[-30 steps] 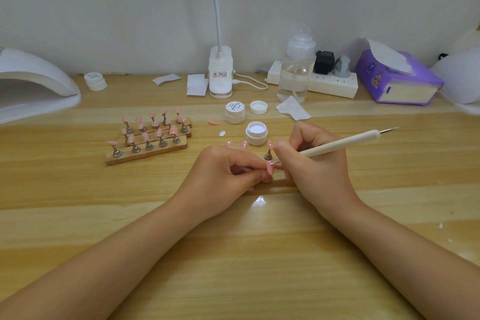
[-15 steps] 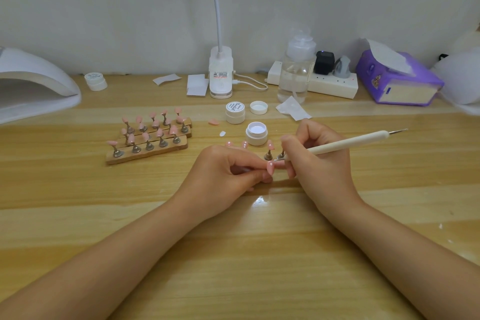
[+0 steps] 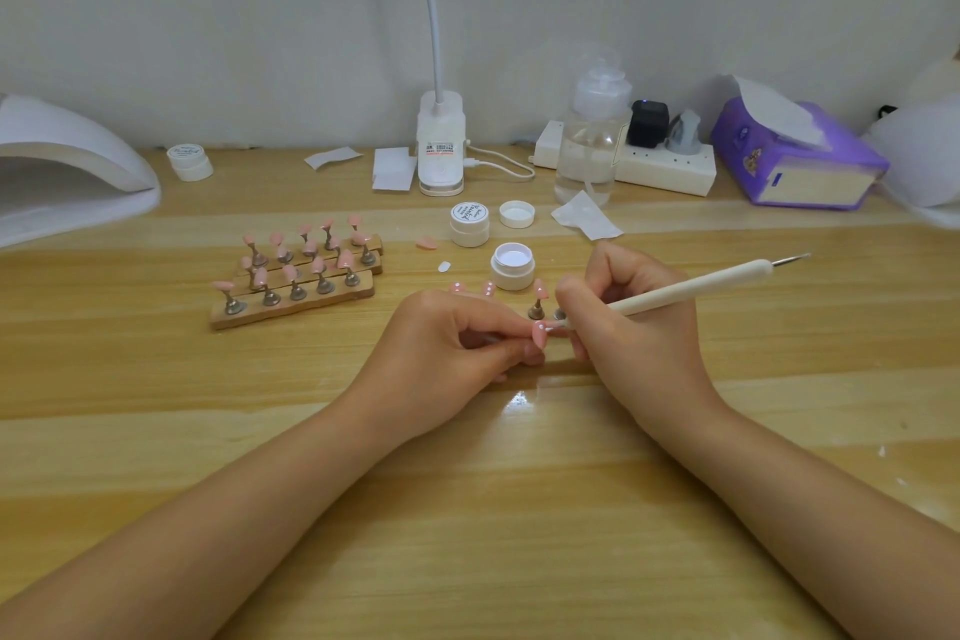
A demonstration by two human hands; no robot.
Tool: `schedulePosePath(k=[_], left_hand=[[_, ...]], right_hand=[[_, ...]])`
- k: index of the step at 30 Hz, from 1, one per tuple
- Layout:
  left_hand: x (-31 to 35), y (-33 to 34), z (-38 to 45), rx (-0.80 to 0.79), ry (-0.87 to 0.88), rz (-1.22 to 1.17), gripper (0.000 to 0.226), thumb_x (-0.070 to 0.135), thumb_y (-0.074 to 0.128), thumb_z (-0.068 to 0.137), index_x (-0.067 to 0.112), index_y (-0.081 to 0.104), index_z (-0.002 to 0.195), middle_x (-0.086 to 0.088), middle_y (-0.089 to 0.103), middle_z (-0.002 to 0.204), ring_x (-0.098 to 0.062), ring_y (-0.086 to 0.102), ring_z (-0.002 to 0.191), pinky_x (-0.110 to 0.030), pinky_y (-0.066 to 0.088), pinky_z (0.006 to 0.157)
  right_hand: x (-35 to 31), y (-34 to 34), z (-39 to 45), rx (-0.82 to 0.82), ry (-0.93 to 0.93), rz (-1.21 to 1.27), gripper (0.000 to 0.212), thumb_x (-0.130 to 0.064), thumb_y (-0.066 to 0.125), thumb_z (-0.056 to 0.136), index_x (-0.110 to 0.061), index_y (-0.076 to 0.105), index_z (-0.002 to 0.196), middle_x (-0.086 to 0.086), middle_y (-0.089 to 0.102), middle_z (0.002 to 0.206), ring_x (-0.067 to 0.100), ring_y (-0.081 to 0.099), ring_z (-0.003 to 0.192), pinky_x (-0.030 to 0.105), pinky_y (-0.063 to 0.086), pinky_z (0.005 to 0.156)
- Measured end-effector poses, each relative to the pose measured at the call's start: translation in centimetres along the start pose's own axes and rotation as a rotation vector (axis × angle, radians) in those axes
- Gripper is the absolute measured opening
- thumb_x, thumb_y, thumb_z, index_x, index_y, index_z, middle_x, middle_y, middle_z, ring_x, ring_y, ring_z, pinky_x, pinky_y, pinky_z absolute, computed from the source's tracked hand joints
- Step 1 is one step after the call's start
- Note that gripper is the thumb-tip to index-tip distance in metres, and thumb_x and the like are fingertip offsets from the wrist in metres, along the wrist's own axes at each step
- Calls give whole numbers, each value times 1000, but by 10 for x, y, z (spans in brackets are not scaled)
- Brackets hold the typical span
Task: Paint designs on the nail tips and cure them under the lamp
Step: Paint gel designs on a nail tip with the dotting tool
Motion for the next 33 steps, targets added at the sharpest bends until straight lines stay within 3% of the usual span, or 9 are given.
schedulePosePath(k=[3, 6, 14, 24, 28, 33], left_hand=[[0, 0, 0, -1, -2, -3, 15, -1, 68, 76, 11, 74, 84, 8, 71, 72, -5, 68, 73, -13, 49, 58], [1, 0, -1, -2, -7, -11, 22, 0, 68, 76, 20, 73, 81, 13, 70, 68, -4, 68, 74, -12, 49, 58], [3, 0, -1, -4, -2, -6, 26, -1, 68, 76, 25, 71, 80, 16, 69, 66, -2, 68, 73, -11, 48, 58], [3, 1, 0, -9, 13, 2, 24, -1, 68, 76, 23, 72, 80, 15, 69, 65, -1, 67, 71, -12, 48, 58], [3, 1, 0, -15, 9, 0, 24, 0, 68, 76, 24, 71, 80, 17, 68, 65, 0, 67, 72, -12, 49, 58], [2, 1, 0, -6, 10, -2, 23, 0, 68, 76, 22, 72, 81, 15, 69, 65, -7, 68, 74, -13, 50, 59]], right_hand=[[0, 1, -1, -12, -5, -5, 30, -10, 54, 66, -8, 28, 50, 10, 34, 41, 8, 32, 40, 20, 29, 41], [-1, 3, -1, -45, -20, 24, 30, -6, 54, 67, -11, 31, 49, -3, 36, 37, 2, 37, 34, 14, 30, 40], [0, 4, -1, -73, -47, 13, 45, 12, 59, 76, -11, 32, 48, -11, 39, 34, -1, 42, 34, 10, 32, 42], [0, 3, 0, -59, -34, -11, 44, 8, 61, 76, -11, 33, 47, -8, 38, 36, 3, 37, 36, 21, 35, 44], [-2, 5, -1, -76, -40, 6, 45, 11, 59, 76, -11, 33, 48, -11, 42, 34, -1, 43, 34, 11, 35, 43], [-2, 4, 0, -66, -42, -5, 45, 10, 60, 76, -11, 33, 47, -9, 41, 34, 1, 42, 35, 14, 36, 43]])
Point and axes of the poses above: each hand's wrist, its own z-axis towards the middle knuckle, its own y-axis out of the palm, x = y × z, the point moved 8 cm from there along z, towards the middle knuckle
